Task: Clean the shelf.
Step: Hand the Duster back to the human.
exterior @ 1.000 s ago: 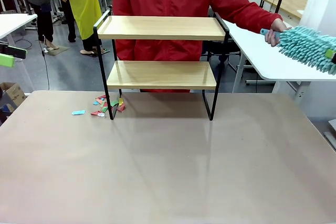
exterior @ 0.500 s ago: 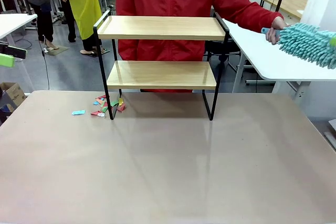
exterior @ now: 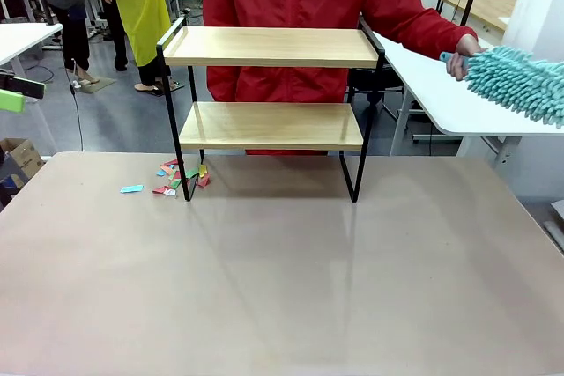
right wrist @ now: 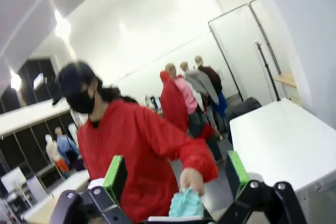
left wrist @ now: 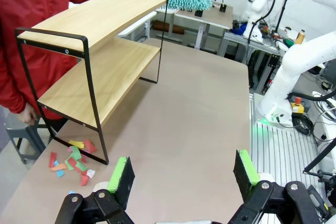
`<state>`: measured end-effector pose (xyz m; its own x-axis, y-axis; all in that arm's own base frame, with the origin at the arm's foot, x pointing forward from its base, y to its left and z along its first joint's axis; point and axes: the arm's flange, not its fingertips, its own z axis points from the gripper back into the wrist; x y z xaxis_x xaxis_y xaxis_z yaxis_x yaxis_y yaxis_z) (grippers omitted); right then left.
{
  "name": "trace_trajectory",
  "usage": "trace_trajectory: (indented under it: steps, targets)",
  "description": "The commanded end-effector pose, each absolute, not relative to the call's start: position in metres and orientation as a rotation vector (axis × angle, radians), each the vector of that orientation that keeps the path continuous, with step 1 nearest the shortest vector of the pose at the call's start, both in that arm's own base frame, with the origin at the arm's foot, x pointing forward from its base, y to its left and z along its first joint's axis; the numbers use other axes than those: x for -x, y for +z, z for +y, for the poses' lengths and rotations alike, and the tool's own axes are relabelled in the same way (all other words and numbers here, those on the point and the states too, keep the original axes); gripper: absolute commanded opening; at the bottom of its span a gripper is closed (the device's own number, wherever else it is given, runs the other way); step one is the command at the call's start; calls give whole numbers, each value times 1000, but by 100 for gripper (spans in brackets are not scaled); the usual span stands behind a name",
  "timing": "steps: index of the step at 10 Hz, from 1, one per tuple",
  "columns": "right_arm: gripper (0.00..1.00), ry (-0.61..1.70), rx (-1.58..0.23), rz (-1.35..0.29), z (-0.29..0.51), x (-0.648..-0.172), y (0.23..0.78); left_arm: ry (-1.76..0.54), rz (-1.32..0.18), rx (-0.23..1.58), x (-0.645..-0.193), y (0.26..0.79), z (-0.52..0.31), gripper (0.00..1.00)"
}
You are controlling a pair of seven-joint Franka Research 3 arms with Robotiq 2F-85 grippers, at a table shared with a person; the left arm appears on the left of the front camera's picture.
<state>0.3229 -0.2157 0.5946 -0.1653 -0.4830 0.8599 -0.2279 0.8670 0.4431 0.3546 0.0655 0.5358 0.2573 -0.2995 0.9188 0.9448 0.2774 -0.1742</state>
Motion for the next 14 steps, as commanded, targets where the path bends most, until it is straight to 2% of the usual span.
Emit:
trace_trajectory:
  steps: [1, 3, 4, 14]
  targets:
    - [100, -372, -641, -1807, -242, -321, 599, -1013, -941, 897, -355, 537, 64, 100]
    - [100, -440, -705, -1814, -260, -319, 598, -1013, -941, 897, -355, 537, 64, 100]
    - [100, -366, -605, -1800, -248, -310, 603, -1013, -941, 897, -355, 537, 64, 100]
    - [100, -366, -605, -1800, -248, -310, 603, -1013, -941, 897, -355, 537, 64, 100]
